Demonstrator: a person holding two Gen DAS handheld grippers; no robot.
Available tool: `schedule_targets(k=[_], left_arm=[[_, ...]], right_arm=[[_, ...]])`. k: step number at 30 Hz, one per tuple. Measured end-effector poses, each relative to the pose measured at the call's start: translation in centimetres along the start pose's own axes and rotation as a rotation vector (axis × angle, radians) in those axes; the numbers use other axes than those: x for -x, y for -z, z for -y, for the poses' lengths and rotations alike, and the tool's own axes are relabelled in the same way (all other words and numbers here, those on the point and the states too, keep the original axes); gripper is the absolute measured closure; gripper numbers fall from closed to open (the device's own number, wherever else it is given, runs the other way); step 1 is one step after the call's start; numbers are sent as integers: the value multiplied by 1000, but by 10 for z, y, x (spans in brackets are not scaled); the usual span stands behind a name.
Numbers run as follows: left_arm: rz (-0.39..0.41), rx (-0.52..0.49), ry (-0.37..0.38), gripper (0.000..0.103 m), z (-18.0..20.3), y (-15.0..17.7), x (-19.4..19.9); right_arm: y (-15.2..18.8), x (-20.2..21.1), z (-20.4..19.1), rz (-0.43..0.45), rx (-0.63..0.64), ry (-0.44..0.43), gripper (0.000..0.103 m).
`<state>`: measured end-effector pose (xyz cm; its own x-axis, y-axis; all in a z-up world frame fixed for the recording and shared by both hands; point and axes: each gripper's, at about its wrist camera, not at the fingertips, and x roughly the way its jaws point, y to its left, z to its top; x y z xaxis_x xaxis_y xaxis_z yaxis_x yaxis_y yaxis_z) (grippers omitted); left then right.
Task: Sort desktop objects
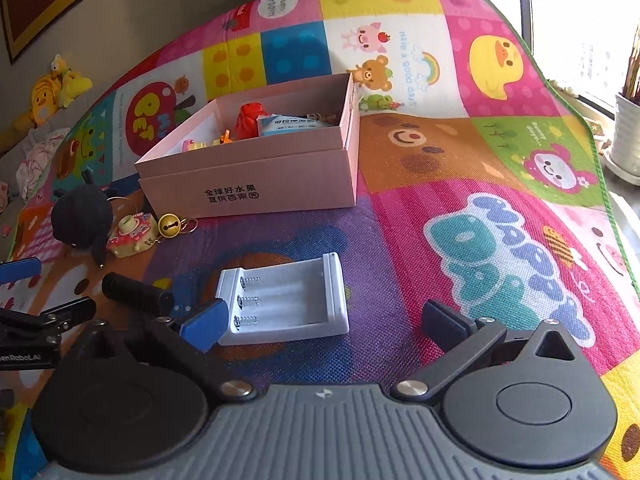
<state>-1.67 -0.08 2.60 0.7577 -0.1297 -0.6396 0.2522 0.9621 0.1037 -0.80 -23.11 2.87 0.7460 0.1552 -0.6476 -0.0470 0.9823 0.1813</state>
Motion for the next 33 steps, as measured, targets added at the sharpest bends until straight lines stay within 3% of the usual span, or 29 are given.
schedule_targets(k=[2, 5, 8, 11, 17, 23, 31, 33], left_arm=[[-18, 51, 98, 0, 4, -2, 0], [-9, 43, 151, 0, 24, -6, -5], [27, -9, 139, 0, 43, -13, -15], [30, 18, 110, 0, 48, -23, -30], [43, 69, 144, 0, 44, -33, -42], [58, -12, 173, 0, 54, -37, -56], [63, -90, 113, 1, 65, -49, -73], [67, -101, 82, 10, 69, -48, -73]], right_arm=[[1, 2, 2, 11, -8, -11, 0], [0, 2, 6, 14, -39, -5, 0], [0, 2, 10, 20, -63, 0, 0], [0, 2, 13, 25, -80, 12, 0], [0, 2, 19, 33, -115, -8, 0], [0, 2, 22, 41, -136, -23, 0], [0, 2, 27, 46, -153, -36, 0], [1, 2, 27, 47, -155, -37, 0]])
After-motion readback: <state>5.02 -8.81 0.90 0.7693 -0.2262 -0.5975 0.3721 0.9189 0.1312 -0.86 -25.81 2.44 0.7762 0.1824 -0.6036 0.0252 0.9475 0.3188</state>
